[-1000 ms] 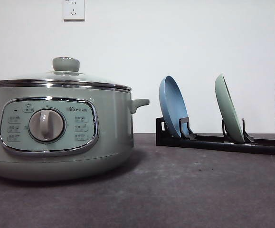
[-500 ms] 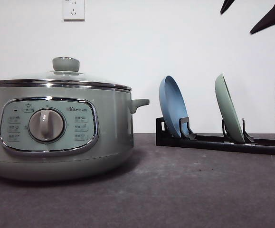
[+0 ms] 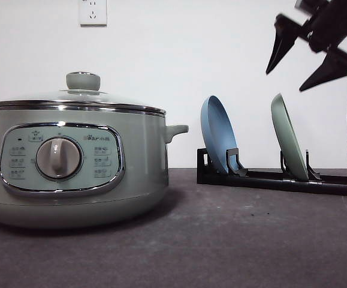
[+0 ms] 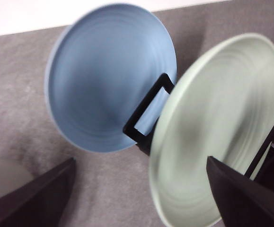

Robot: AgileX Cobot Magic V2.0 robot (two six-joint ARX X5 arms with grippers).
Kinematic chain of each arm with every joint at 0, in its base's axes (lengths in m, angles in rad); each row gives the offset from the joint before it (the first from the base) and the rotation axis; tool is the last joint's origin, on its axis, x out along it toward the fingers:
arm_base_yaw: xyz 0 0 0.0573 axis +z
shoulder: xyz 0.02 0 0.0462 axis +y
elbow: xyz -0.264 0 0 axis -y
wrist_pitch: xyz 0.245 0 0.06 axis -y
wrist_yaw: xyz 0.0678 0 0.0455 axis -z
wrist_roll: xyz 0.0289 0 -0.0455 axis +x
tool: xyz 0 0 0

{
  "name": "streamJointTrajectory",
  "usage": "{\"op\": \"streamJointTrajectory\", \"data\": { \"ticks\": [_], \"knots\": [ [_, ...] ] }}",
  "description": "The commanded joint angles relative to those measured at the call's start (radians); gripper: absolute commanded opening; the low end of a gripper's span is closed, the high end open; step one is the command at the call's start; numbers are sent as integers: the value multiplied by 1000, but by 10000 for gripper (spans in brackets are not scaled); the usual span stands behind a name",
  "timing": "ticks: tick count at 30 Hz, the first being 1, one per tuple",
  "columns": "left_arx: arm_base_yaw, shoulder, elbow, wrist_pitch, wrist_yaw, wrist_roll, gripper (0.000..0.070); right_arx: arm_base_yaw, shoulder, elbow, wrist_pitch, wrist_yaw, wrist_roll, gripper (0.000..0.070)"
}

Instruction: Transfer potato from steamer to green plate

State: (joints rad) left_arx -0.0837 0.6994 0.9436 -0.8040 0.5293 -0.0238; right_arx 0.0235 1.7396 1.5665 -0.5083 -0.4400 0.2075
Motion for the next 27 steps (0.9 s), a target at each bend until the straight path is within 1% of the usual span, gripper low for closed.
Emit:
{"op": "streamJointTrajectory", "data": {
  "ticks": [1,3,5,7,9,14,15,20,23,24,27],
  "knots": [
    [-3,5,18,11,6,12,596,2,34,24,24,4,24,518],
    [-3,5,18,11,6,12,596,4,54,24,41,4,30,500],
    [-3,5,18,11,6,12,596,7,69,24,57,15,35,457],
    [-3,5,18,11,6,12,596,9,81,24,70,29,37,434],
    [-3,5,18,11,6,12,596,15,90,24,82,35,38,394],
    [-3,5,18,11,5,12,596,24,119,24,97,41,44,363],
    [-3,5,18,11,5,12,596,26,124,24,98,42,44,340],
    [-3,5,18,11,6,11,596,32,130,24,104,54,43,134],
    [-3,5,18,11,6,12,596,32,130,25,116,54,44,27],
    [-3,5,18,11,6,12,596,32,129,25,116,54,44,6],
    [-3,5,18,11,5,12,596,32,129,25,116,48,48,2]
  ]
}}
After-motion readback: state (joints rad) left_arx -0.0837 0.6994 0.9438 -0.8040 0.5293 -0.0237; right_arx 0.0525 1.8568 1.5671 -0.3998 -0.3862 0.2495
